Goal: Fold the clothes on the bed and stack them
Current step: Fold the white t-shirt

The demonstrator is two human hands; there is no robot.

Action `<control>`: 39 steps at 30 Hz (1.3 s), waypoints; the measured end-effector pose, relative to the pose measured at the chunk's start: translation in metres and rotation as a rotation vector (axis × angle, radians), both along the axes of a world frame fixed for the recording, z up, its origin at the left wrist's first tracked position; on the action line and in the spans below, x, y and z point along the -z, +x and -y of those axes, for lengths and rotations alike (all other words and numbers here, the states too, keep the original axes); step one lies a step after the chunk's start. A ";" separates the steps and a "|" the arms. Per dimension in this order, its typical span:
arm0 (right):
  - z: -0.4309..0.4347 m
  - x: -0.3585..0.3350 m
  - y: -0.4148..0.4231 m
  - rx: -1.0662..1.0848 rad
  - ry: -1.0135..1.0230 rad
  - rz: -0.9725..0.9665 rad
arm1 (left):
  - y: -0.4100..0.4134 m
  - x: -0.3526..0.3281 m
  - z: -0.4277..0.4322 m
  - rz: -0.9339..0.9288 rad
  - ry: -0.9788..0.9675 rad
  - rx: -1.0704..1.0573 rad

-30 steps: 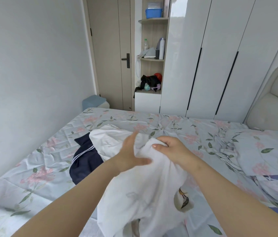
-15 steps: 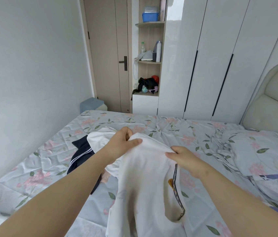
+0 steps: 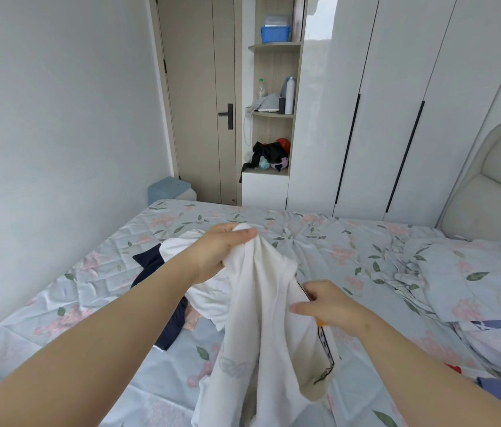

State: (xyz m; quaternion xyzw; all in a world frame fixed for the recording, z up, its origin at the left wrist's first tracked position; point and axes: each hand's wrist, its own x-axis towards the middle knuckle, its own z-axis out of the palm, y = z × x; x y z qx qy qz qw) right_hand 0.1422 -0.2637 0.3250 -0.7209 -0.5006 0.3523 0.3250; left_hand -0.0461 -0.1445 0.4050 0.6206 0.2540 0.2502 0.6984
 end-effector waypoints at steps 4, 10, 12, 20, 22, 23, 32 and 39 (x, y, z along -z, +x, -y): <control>0.011 0.019 0.011 0.058 -0.078 0.152 | -0.007 -0.012 -0.011 0.178 -0.163 -0.213; 0.023 0.024 0.035 0.233 -0.082 0.373 | -0.037 -0.017 -0.048 -0.066 0.168 -0.385; 0.020 0.022 0.040 0.322 -0.055 0.363 | -0.046 -0.015 -0.056 -0.432 0.573 -0.284; 0.014 -0.002 0.043 0.640 -0.094 0.053 | -0.052 -0.014 -0.063 -1.152 1.080 0.015; 0.016 -0.009 0.040 0.679 -0.090 -0.161 | -0.054 -0.013 -0.064 -1.178 1.130 -0.114; 0.017 -0.014 0.037 0.690 -0.078 -0.282 | -0.054 -0.012 -0.064 -1.195 1.157 -0.175; 0.032 -0.051 0.022 0.674 0.060 -0.436 | -0.052 -0.011 -0.046 -0.132 -0.261 -0.450; 0.040 -0.080 0.001 0.678 0.195 -0.547 | -0.049 -0.029 -0.036 0.242 -0.377 -0.371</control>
